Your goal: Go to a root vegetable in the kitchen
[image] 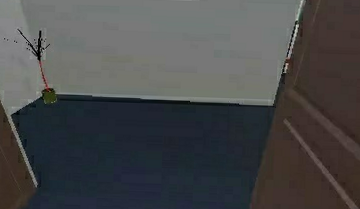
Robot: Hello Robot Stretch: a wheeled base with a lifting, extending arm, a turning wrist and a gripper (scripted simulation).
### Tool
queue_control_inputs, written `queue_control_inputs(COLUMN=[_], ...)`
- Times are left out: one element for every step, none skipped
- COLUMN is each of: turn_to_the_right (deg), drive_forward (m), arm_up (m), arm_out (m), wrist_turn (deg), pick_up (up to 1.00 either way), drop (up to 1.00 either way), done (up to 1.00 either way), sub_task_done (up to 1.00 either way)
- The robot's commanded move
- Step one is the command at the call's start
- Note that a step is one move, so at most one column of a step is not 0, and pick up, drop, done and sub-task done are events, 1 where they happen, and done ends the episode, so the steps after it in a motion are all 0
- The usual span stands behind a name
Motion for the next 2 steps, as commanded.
queue_control_inputs(turn_to_the_right=[0.0, 3.0], drive_forward=[1.00, 0.00], arm_up=[0.00, 0.00], arm_out=[0.00, 0.00], wrist_turn=[0.0, 0.0], pick_up=[0.00, 0.00], drop=[0.00, 0.00], done=[0.00, 0.00], sub_task_done=[0.00, 0.00])
